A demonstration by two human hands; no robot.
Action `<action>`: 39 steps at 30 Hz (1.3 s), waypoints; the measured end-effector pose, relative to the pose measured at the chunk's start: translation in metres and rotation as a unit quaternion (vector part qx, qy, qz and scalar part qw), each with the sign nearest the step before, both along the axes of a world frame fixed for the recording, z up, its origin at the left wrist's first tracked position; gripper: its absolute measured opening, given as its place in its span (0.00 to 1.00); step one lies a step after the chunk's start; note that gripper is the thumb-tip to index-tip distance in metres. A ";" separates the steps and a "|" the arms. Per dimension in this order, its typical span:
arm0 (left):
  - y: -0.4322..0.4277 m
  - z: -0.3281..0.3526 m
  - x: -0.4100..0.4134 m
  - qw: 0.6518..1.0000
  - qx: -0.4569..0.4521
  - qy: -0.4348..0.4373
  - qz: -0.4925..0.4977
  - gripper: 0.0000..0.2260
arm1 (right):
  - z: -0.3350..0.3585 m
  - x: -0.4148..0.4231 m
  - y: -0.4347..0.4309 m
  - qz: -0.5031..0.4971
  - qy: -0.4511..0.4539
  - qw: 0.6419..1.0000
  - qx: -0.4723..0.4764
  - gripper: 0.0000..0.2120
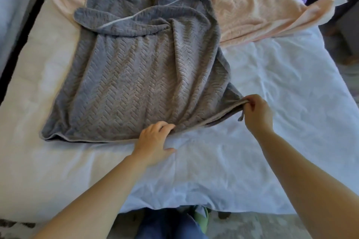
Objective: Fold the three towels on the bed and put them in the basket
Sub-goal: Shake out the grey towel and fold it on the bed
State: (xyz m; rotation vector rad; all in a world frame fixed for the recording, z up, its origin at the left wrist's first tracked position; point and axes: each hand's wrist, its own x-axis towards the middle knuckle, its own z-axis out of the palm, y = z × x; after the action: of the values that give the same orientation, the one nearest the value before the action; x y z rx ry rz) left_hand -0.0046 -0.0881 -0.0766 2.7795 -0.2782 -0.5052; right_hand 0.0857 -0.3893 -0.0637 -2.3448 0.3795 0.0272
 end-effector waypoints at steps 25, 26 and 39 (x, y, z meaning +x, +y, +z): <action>0.007 0.012 -0.056 0.965 0.059 -0.046 0.250 0.24 | 0.020 -0.137 -0.105 0.062 0.079 0.991 -0.084 0.09; 0.021 0.012 -0.059 0.957 0.058 -0.040 0.281 0.24 | 0.019 -0.132 -0.091 0.075 0.077 0.991 -0.080 0.09; 0.169 -0.004 -0.036 0.736 -0.150 0.013 0.660 0.29 | -0.006 -0.072 0.131 0.301 0.069 0.949 -0.062 0.11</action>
State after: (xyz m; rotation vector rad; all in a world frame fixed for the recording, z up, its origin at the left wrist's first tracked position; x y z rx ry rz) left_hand -0.0409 0.0809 -0.0806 1.9247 1.3922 -0.0718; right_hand 0.0136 -0.2586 -0.0696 -2.5047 -0.2914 0.4713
